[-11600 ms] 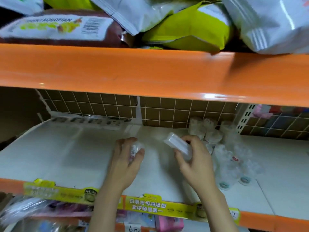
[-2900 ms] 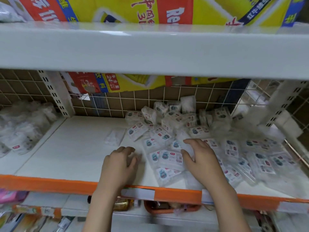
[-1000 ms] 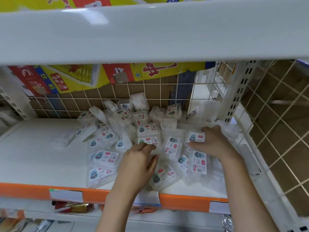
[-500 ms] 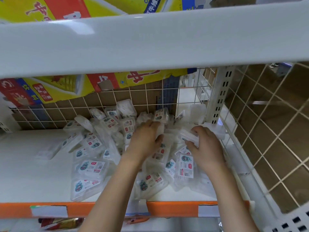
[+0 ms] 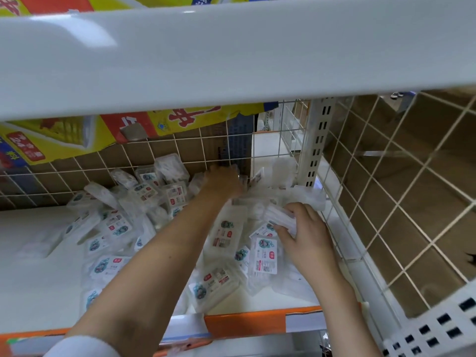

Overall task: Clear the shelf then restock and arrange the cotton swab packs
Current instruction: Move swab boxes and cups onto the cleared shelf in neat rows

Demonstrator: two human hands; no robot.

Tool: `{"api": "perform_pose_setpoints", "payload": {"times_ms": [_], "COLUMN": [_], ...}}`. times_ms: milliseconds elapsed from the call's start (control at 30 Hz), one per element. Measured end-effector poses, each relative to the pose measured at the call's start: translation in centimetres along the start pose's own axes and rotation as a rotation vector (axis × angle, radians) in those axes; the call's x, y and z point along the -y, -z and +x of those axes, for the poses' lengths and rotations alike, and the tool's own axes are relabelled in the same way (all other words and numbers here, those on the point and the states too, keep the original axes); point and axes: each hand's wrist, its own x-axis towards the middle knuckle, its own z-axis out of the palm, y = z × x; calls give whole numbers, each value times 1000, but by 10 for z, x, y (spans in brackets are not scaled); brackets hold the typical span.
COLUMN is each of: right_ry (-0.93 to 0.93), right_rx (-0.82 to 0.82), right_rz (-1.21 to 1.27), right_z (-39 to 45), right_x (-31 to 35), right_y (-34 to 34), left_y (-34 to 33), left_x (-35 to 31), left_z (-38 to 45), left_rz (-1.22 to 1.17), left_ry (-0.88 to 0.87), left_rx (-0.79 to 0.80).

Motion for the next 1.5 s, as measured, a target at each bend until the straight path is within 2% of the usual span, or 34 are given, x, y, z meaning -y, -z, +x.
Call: {"api": "perform_pose_setpoints", "payload": {"times_ms": [100,333,467,633,733,800,1033,1267,1500], "right_ry": [-6,6,47,92,112,128,112,121,108], "right_rx": [-7,-19,-11,2,23,25,16,42,132], "right_rz": [9,26,28,46,59,61,209,250,249], "right_z": [0,7,12,17,15,11,-12,-40,-66], "right_x": [0,9,21,44,65,81,162,251,306], "right_y": [0,-4,-10,-19,-29,-38,-80,-137,-187], "left_y": [-3,6,16,22,9,0,-20,-32,-42], "left_x": [-5,7,20,41,65,88,190,298,365], "left_z": [3,6,-7,-66,-108,-132,-199,-232,-260], "left_rz": [5,-91,-335,-577,-643,-668,-816,-839,-800], "left_ry": [28,-73,-33,20,-15,11,60,79,133], "left_rx": [-12,-77,-209,-362,-525,-578,-595,-555,-487]}}
